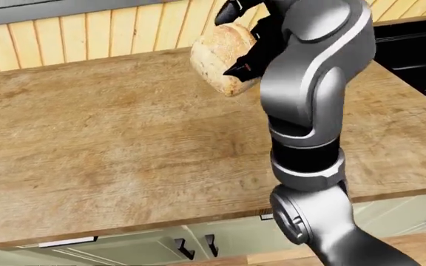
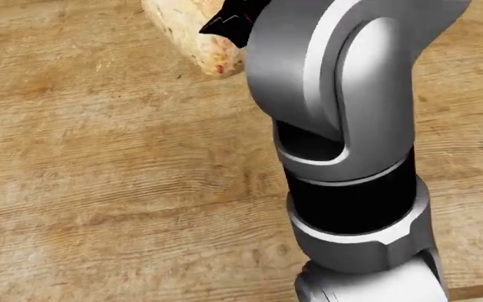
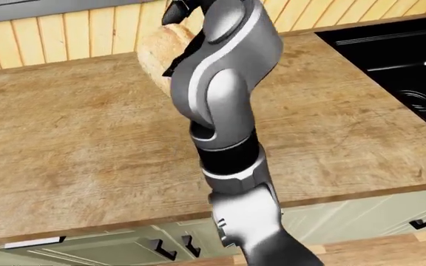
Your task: Place the bread and cheese on the cutting board.
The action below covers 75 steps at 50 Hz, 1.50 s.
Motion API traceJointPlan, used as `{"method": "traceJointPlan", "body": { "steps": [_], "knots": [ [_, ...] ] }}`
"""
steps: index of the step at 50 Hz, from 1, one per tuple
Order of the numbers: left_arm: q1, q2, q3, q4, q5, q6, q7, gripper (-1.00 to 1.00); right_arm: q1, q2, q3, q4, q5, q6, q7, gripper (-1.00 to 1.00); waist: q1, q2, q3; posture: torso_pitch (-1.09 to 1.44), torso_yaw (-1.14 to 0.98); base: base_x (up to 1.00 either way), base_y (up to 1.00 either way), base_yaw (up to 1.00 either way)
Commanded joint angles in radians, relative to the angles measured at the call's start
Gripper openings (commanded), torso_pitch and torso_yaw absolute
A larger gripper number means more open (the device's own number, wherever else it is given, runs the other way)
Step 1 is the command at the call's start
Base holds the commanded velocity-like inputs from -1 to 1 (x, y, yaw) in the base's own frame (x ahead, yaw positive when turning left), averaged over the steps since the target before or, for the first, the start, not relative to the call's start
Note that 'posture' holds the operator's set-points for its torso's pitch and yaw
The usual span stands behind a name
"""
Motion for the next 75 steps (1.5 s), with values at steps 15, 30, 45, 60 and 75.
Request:
{"method": "traceJointPlan", "body": {
  "steps": [15, 30, 45, 60, 75],
  "knots": [
    [0.594, 0.248, 0.157, -0.009, -0.016, -0.573, 0.12, -1.0, 0.021, -0.153, -0.028, -0.43, 0.429, 0.278, -0.212, -1.0, 0.02, 0.012, -0.021, 0.0, 0.0, 0.0, 0.0, 0.0],
    [0.577, 0.238, 0.102, -0.022, 0.012, -0.635, 0.163, -1.0, 0.088, -0.253, -0.024, -0.663, 0.613, 0.39, -0.37, -1.0, 0.026, 0.005, -0.023, 0.0, 0.0, 0.0, 0.0, 0.0],
    [0.514, 0.198, 0.028, -0.009, 0.048, -0.609, 0.141, -1.0, 0.086, -0.278, -0.046, -0.692, 0.789, 0.415, -0.519, -1.0, 0.032, -0.009, -0.041, 0.0, 0.0, -0.02, 0.0, 0.0],
    [0.334, 0.077, -0.052, -0.029, 0.118, -0.46, 0.121, -1.0, 0.109, -0.297, -0.04, -0.696, 0.923, 0.425, -0.616, -1.0, 0.04, -0.04, -0.045, 0.0, 0.0, -0.08, 0.0, 0.0],
    [0.008, -0.299, -0.079, -0.076, 0.393, -0.027, 0.028, -1.0, 0.125, -0.312, -0.044, -0.708, 1.013, 0.431, -0.681, -1.0, 0.04, -0.008, -0.065, 0.0, 0.0, -0.24, 0.0, 0.0]
  ]
}}
